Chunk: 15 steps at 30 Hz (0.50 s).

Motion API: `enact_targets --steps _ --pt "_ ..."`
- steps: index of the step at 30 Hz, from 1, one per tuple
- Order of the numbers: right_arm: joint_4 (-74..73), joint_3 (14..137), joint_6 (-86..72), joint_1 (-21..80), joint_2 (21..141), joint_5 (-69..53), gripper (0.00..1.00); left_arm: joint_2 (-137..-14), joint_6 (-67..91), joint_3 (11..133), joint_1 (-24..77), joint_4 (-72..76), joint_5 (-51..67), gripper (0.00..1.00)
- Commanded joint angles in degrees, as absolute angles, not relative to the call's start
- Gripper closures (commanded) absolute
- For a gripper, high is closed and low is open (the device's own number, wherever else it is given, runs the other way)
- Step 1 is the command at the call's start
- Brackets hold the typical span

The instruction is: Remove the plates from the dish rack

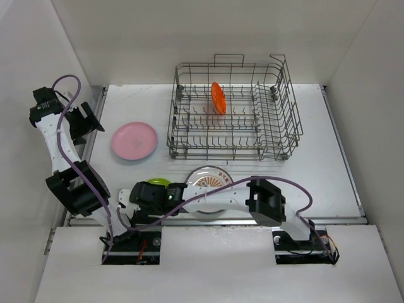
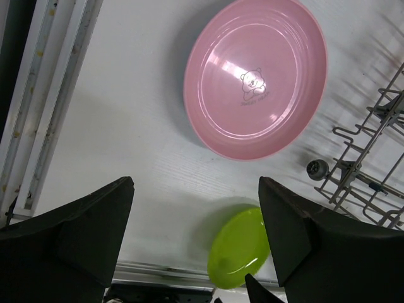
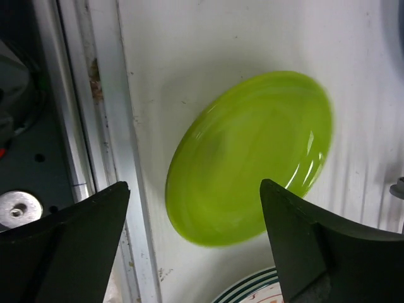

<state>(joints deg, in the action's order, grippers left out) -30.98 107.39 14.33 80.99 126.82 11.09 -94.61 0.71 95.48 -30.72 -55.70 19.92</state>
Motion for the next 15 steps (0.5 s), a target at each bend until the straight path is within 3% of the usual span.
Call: enact_targets --steps 1,15 --pt "-31.11 112.58 12.3 80.95 125.08 9.05 0.09 -92.72 1.14 95.89 -30.67 -55.37 20.92 0.22" --pt "-37.62 112.76 10.2 68.13 106.1 13.17 0.06 -92.2 1.14 98.7 -34.8 -57.04 22.49 0.21"
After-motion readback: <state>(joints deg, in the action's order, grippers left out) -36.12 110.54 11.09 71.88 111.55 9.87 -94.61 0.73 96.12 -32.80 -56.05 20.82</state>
